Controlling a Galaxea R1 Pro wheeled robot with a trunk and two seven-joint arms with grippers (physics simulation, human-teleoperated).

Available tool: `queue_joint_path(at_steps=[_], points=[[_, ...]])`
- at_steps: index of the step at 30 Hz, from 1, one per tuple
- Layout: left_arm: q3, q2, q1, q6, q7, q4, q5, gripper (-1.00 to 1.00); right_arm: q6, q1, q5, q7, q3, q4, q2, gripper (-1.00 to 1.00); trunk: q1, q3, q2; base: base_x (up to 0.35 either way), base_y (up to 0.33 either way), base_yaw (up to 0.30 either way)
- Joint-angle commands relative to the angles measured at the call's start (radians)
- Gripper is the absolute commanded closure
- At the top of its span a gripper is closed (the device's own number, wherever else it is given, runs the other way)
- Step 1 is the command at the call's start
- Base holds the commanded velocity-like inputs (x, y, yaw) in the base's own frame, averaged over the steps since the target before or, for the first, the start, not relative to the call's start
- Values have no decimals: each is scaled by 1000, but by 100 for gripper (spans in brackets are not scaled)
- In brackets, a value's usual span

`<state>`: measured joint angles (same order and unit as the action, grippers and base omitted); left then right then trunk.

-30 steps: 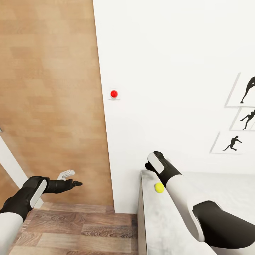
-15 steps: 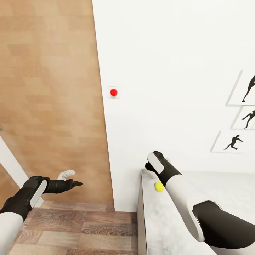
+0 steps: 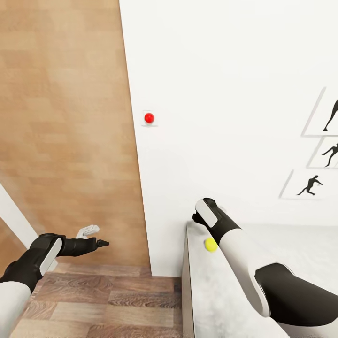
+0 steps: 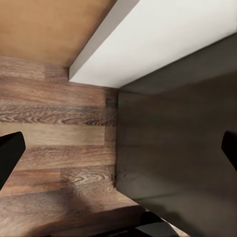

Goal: Put all the toys in the child's room - the three board games (two on the bed and one on the table), the two jigsaw puzzles on the table, and the tennis ball on the table - inside the toy box on the table in the child's room.

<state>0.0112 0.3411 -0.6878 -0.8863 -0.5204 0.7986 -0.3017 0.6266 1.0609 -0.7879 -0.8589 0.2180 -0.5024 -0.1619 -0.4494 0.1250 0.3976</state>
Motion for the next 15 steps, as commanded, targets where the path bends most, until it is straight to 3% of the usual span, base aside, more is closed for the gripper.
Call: queue_joint_path(at_steps=[1,7,15], points=[[1,1,-1,-5,-1,1,-2,-100,6,10,-7,-9,7,-1,1,-100,-1,4,2,0,0,0],[1,1,-1,-5,-1,1,-1,-100,9,16,-7,-15,7,-1,1,-100,-1,14,2,0,0,0],[1,2,-1,-5,-1,1,-2,-100,36,30,-8,-93,6,-1,-1,-100,-1,27,2,0,0,0]])
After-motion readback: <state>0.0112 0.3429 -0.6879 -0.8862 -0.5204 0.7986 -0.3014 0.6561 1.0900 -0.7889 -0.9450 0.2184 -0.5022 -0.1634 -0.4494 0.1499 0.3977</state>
